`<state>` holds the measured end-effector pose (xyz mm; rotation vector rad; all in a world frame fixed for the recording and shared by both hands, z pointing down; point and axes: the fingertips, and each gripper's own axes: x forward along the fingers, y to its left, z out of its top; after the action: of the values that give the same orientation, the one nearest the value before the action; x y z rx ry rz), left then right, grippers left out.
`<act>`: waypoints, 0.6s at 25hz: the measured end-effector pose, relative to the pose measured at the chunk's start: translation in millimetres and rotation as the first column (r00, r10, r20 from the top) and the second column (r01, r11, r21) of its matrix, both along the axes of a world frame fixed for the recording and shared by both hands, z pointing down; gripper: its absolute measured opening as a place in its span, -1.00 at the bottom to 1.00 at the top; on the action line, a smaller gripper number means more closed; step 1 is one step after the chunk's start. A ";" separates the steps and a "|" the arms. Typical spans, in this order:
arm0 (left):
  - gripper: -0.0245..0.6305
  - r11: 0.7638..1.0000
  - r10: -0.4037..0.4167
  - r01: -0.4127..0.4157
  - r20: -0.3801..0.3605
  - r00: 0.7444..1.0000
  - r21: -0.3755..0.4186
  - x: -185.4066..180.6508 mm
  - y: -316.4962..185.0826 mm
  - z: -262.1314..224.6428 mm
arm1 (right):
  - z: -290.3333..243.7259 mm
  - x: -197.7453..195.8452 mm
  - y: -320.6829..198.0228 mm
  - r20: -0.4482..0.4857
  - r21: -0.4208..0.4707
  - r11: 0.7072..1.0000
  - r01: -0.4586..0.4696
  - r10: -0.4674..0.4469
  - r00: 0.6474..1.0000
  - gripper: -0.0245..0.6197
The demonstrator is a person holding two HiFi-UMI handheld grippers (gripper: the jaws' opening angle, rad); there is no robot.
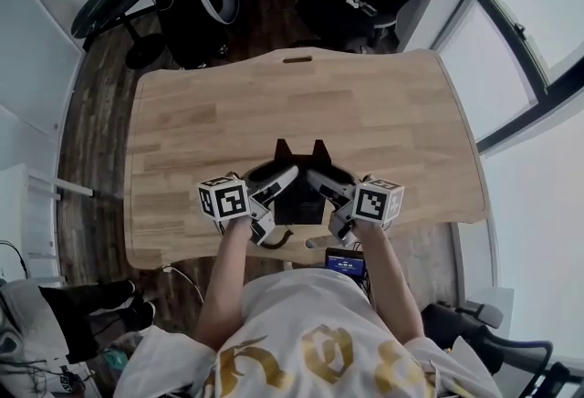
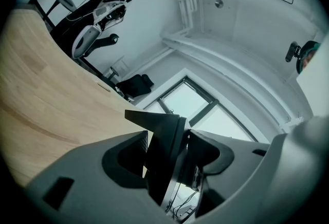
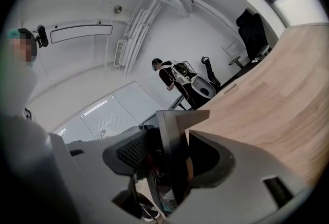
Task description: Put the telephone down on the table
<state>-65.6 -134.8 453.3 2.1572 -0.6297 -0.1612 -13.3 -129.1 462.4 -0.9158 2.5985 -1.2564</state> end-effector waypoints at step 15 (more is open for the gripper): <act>-0.20 0.998 0.020 -0.019 0.004 1.000 -0.051 9.0 -18.0 31.1 | 30.0 8.7 -16.7 -0.006 -0.052 0.999 0.007 -0.007 1.000 -0.21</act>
<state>-56.6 -152.9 484.4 2.1142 -0.6089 -0.1279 -4.7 -145.8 492.4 -0.9215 2.5878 -1.3303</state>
